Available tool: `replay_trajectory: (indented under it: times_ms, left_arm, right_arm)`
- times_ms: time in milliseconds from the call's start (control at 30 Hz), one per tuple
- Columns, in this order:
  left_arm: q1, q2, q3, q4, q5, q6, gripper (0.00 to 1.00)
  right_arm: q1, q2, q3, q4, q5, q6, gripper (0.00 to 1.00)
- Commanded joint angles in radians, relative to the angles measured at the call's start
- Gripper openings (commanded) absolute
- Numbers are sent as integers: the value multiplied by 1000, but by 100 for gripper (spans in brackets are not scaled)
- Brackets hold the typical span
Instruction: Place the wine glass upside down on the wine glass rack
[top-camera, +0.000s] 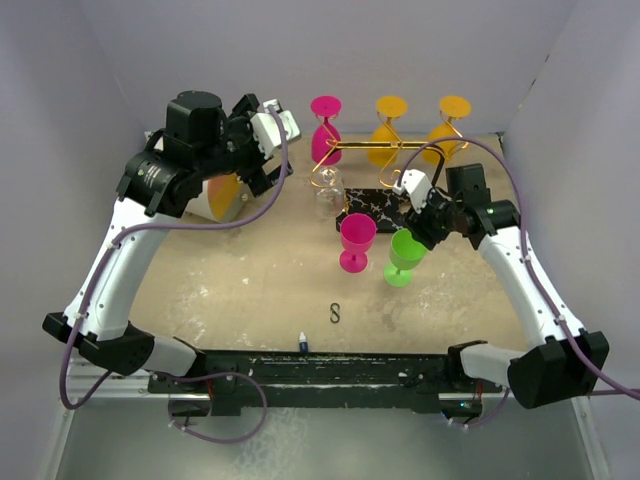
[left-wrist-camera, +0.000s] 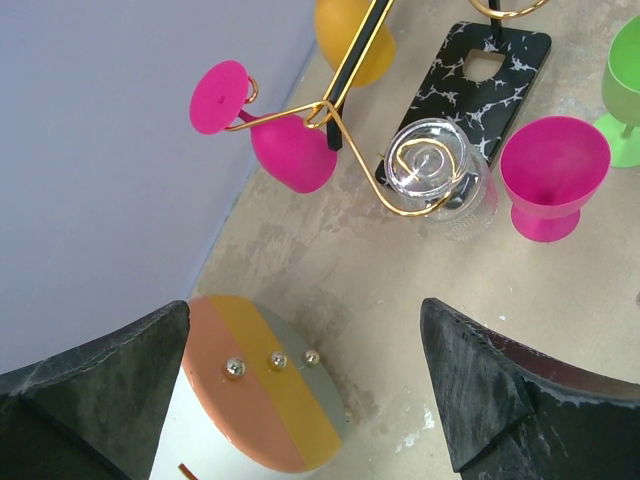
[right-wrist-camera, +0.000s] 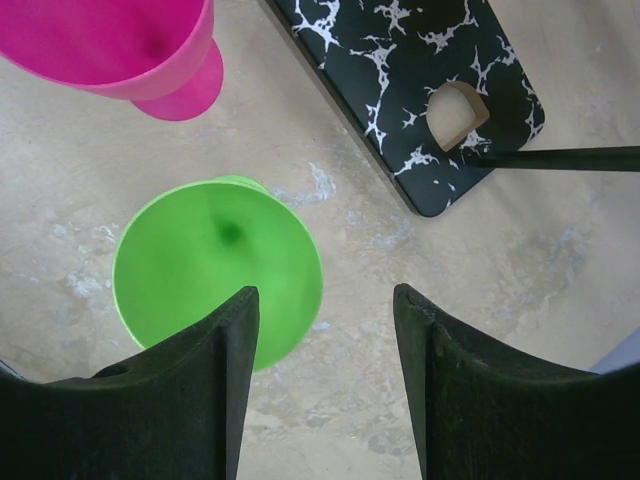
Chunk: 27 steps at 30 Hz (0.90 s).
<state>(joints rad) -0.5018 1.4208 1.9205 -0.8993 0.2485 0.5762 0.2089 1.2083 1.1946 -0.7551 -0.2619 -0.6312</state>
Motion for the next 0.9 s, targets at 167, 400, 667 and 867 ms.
replay_trajectory:
  times_ms: [167,400,667,867]
  left_arm:
    - [11,-8,-8,37,37,-15,99]
    - [11,-5,-11,37,41,-5,99]
    - [11,-5,-17,58,11,-12,99]
    - [11,-7,-22,89,-44,-32,99]
  right_arm:
    - [6,30,-67,73,45,26,50]
    - [6,32,-103,76,49,24,28]
    - [6,1,-42,16,-7,25,0]
    - [4,-61,8,20,31,32,0]
